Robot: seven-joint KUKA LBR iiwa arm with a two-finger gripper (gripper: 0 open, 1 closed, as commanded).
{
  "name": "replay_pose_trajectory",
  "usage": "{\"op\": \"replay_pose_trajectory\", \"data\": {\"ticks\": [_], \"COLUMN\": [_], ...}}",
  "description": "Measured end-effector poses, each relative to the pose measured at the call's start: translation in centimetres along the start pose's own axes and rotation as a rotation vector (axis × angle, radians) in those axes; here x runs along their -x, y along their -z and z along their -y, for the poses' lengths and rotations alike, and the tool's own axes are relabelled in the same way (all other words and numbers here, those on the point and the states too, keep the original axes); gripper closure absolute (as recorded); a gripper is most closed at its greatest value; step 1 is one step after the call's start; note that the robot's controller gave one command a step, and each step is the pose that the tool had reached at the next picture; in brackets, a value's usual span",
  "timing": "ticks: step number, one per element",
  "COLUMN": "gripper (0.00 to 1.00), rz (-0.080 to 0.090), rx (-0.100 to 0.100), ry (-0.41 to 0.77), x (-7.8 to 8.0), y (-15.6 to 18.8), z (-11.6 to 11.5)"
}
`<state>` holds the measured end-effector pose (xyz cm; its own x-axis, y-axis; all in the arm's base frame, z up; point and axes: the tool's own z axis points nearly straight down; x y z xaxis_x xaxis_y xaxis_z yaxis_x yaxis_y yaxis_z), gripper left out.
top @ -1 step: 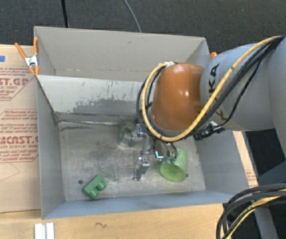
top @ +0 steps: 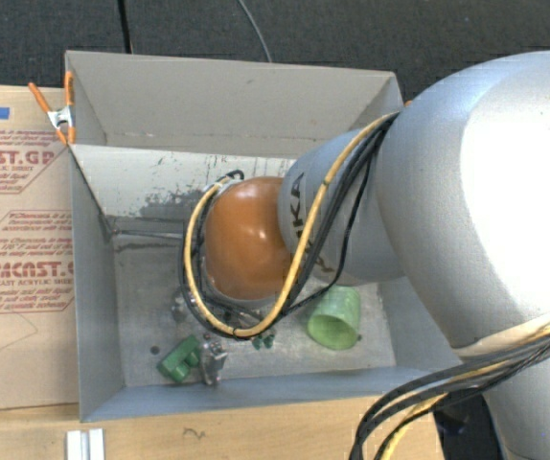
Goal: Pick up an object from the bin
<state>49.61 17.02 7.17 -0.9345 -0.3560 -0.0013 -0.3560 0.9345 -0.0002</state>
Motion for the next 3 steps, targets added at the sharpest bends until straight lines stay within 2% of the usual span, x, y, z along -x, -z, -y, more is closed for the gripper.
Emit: {"op": "replay_pose_trajectory", "data": {"ticks": [1,2,3], "gripper": [0.00,0.00,0.00], "rz": [0.002,-0.002,-0.001], "rx": [0.002,0.001,0.002], "ry": [0.328,0.516,0.669], "x": [0.7,-0.4,1.6], "y": [2.9,2.8,0.0], "z": [-4.6,-3.4,-4.5]}}
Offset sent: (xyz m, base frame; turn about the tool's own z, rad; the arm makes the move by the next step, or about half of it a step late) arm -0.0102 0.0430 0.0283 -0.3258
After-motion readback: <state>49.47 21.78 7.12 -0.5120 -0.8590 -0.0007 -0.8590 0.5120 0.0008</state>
